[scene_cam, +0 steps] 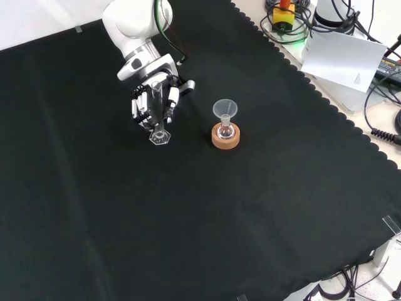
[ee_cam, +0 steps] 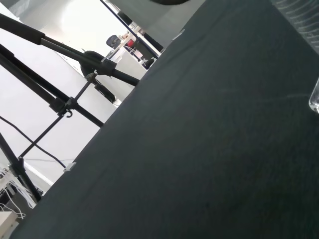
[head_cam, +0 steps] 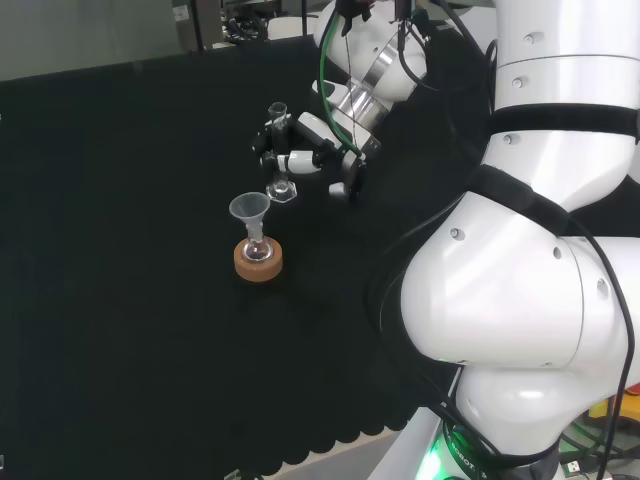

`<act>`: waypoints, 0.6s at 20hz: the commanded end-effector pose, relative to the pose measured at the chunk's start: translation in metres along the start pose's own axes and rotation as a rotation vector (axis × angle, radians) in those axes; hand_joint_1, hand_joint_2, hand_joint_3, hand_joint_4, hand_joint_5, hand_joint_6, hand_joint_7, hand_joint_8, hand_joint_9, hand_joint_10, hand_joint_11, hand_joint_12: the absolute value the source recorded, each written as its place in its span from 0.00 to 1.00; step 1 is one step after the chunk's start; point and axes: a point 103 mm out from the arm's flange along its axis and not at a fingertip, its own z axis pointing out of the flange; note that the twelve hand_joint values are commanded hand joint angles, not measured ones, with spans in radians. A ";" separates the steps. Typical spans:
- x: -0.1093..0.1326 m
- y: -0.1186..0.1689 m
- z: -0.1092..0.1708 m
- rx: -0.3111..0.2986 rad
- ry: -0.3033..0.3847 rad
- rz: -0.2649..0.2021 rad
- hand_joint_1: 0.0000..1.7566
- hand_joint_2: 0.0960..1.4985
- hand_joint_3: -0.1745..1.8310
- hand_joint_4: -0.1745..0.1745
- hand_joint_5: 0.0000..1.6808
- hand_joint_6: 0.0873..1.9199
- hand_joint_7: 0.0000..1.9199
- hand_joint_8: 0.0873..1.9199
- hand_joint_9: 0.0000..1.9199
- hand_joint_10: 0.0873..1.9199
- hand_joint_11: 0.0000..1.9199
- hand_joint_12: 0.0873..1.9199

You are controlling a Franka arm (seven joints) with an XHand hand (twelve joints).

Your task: Put the graduated cylinder back on the table.

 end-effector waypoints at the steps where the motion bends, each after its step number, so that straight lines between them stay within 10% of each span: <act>1: -0.004 -0.001 -0.002 0.002 0.004 0.024 0.53 0.64 0.00 0.46 0.43 0.31 0.45 0.17 0.59 0.00 0.38 0.57; 12: -0.004 0.001 -0.022 -0.049 0.005 0.034 0.49 0.62 0.00 0.41 0.30 0.24 0.35 0.22 0.52 0.00 0.30 0.63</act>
